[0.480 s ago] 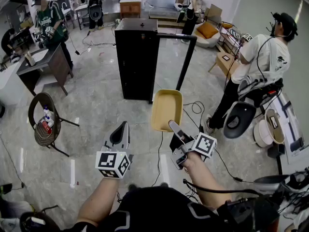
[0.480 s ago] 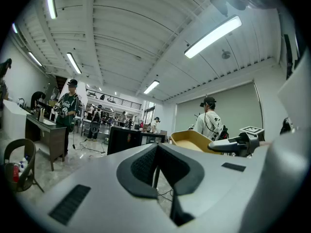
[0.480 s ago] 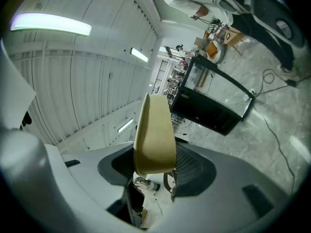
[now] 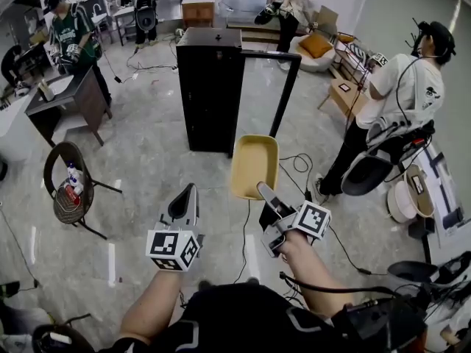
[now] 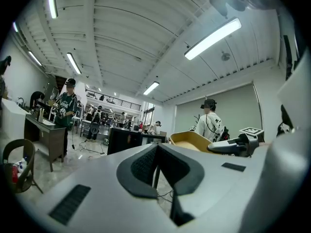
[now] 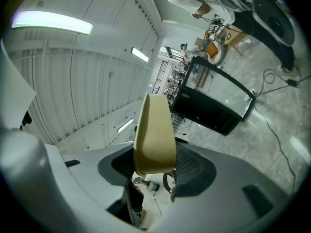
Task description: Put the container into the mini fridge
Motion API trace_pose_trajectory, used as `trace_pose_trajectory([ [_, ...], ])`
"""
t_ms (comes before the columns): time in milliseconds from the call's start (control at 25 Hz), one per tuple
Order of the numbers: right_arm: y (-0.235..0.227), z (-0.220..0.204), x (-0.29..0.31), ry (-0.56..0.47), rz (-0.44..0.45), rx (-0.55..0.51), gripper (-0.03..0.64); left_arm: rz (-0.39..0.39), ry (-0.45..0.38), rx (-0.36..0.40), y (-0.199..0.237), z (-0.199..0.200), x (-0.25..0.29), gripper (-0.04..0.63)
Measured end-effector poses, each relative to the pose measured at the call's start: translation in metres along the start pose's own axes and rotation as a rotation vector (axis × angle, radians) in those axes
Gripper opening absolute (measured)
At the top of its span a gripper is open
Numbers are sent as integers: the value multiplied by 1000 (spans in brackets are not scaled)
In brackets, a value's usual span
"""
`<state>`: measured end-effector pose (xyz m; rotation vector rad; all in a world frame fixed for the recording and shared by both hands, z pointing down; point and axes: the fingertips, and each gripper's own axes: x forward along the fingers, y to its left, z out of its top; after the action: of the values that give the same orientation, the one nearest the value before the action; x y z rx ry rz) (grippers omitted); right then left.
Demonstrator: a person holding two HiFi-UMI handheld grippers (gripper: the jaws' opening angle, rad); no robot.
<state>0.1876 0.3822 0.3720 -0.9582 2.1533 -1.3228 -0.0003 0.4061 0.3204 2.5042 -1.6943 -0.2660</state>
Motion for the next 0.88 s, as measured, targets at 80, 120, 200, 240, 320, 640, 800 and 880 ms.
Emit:
trace_pose_trajectory([
  [80, 2, -1, 2, -5, -2, -21, 221, -1, -3, -2, 3, 0, -2, 9],
  [120, 3, 0, 3, -10, -3, -33, 221, -1, -5, -1, 5, 0, -3, 9],
  [200, 6, 2, 7, -20, -5, -49, 221, 4, -7, 2, 12, 0, -6, 9],
  [240, 6, 2, 11, -25, -8, -53, 221, 7, -7, 2, 16, 1, -7, 9],
  [320, 7, 1, 19, -29, -11, -51, 221, 12, -7, -2, 27, 1, -10, 9],
  [640, 18, -21, 55, -44, -13, -82, 221, -5, -4, -7, 76, 1, -21, 9],
  [800, 24, -27, 67, -44, -16, -97, 221, -17, -9, -16, 88, 1, -22, 9],
  [880, 26, -28, 69, -45, -25, -110, 221, -22, -11, -20, 92, 0, -22, 9],
])
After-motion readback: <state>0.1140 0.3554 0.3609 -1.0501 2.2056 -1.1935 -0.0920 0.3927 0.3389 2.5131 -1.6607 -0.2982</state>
